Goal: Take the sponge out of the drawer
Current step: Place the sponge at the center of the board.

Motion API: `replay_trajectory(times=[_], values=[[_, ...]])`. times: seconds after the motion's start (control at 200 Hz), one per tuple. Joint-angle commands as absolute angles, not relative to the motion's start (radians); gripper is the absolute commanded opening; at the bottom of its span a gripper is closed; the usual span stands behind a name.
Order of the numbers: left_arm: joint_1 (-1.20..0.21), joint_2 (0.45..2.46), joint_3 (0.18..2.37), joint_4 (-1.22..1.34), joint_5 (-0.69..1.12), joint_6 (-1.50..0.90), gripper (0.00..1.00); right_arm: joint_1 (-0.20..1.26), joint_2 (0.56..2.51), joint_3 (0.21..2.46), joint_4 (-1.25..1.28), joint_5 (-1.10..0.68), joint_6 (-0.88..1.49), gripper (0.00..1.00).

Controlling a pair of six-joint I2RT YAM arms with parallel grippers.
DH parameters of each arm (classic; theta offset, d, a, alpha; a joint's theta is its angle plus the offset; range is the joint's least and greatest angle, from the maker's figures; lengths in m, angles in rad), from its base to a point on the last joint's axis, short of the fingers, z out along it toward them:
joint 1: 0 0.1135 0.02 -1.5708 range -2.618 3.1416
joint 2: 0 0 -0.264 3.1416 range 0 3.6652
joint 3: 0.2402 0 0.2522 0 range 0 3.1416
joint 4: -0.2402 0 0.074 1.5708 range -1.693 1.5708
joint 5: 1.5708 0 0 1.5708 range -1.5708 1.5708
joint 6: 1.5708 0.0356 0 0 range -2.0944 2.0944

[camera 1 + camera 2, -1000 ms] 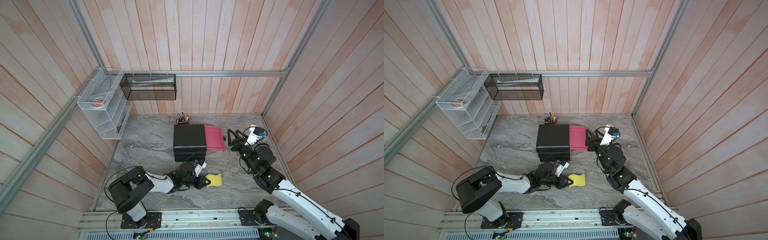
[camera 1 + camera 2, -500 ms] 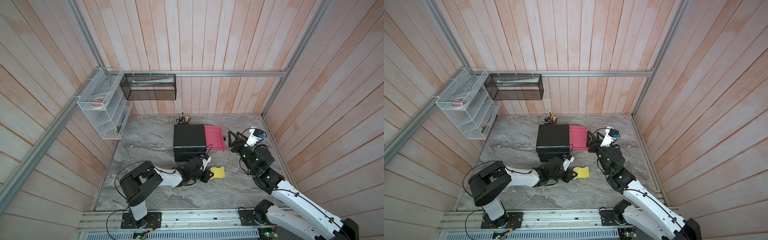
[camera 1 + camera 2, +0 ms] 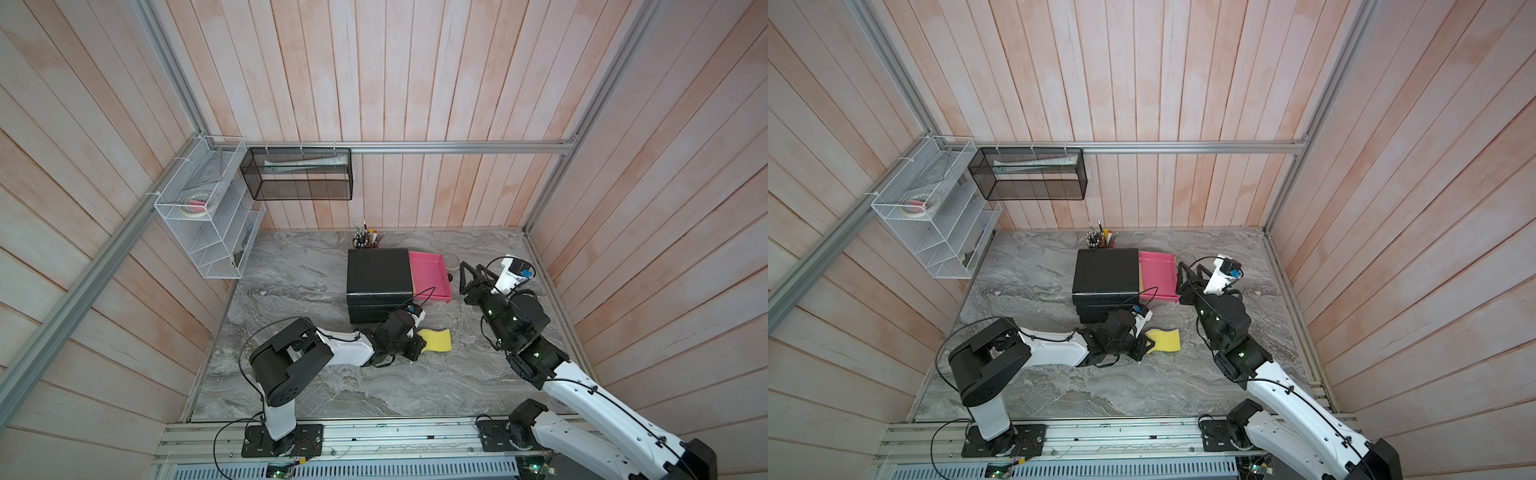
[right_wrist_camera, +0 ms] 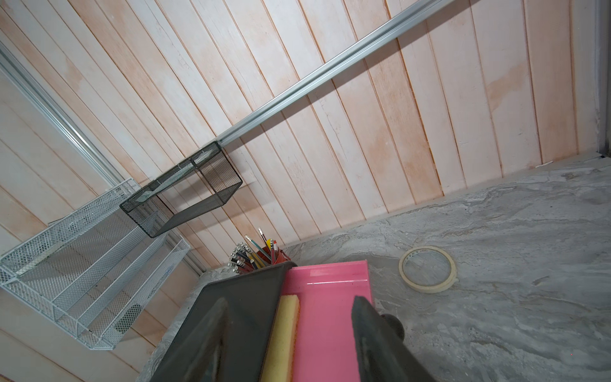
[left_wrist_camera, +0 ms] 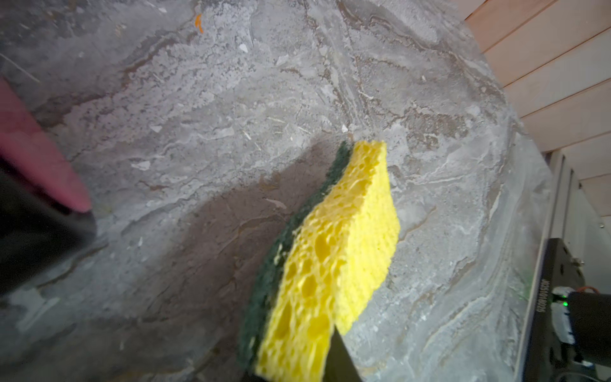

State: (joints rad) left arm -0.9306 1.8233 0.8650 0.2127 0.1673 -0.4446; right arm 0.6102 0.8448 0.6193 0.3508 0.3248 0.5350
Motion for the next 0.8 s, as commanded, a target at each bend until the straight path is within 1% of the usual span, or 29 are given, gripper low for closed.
replay_trajectory(times=[0.0,0.125,0.155,0.17,0.205,0.305,0.355,0.72,0.765,0.795], values=[[-0.928,1.848,0.885,0.137,0.101,-0.412,0.24,0.602,0.837,0.607,0.368,0.34,0.549,0.6],[-0.932,1.841,0.882,0.131,0.068,-0.412,0.28,0.598,0.844,0.605,0.374,0.334,0.552,0.6],[-0.935,1.837,0.881,0.132,0.061,-0.411,0.3,0.595,0.846,0.605,0.376,0.333,0.552,0.61],[-0.934,1.836,0.88,0.133,0.058,-0.411,0.33,0.596,0.848,0.605,0.376,0.333,0.552,0.61],[-0.936,1.833,0.879,0.134,0.052,-0.407,0.37,0.595,0.851,0.606,0.376,0.332,0.553,0.61],[-0.945,1.819,0.877,0.139,0.028,-0.402,0.39,0.591,0.856,0.607,0.382,0.324,0.555,0.6],[-0.943,1.815,0.877,0.138,0.021,-0.395,0.44,0.591,0.857,0.607,0.382,0.322,0.555,0.61],[-0.946,1.765,0.863,0.148,-0.038,-0.379,0.47,0.585,0.867,0.605,0.385,0.319,0.556,0.61],[-0.945,1.755,0.854,0.156,-0.038,-0.379,0.56,0.583,0.87,0.607,0.384,0.32,0.555,0.61],[-0.946,1.746,0.849,0.162,-0.038,-0.379,0.58,0.58,0.872,0.606,0.383,0.321,0.556,0.6]])
